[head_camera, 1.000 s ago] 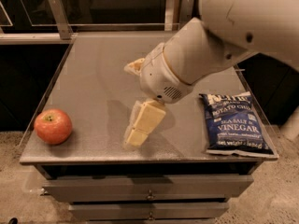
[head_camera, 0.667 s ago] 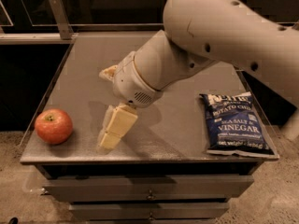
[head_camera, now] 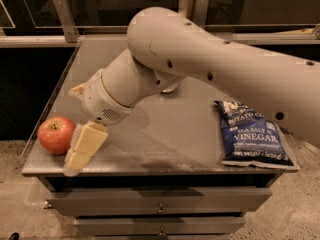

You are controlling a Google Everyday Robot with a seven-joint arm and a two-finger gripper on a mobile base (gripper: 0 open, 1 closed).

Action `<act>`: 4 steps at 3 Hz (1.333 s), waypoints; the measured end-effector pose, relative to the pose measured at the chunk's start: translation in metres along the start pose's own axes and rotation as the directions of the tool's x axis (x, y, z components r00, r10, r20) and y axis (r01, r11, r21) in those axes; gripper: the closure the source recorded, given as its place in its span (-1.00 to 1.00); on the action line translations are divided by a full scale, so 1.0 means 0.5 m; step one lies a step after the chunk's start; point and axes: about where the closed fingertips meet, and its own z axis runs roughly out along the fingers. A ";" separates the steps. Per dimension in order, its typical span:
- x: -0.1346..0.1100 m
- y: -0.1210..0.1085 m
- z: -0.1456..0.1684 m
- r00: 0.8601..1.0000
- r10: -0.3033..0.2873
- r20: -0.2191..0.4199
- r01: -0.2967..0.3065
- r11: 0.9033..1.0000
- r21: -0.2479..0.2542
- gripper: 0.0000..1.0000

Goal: Open bottom drawer

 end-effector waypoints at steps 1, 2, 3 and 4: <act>-0.032 0.008 0.056 0.999 -0.013 0.049 0.016 0.999 -0.052 -1.00; -0.044 -0.001 0.109 0.997 -0.006 0.076 0.013 0.995 -0.095 -1.00; -0.028 -0.026 0.159 0.998 0.015 0.066 -0.006 0.992 -0.124 -1.00; 0.007 -0.052 0.179 0.998 0.050 0.048 -0.044 0.991 -0.128 -0.62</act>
Offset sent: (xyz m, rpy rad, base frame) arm -0.0006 0.0823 -0.0350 0.0817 0.1132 0.1217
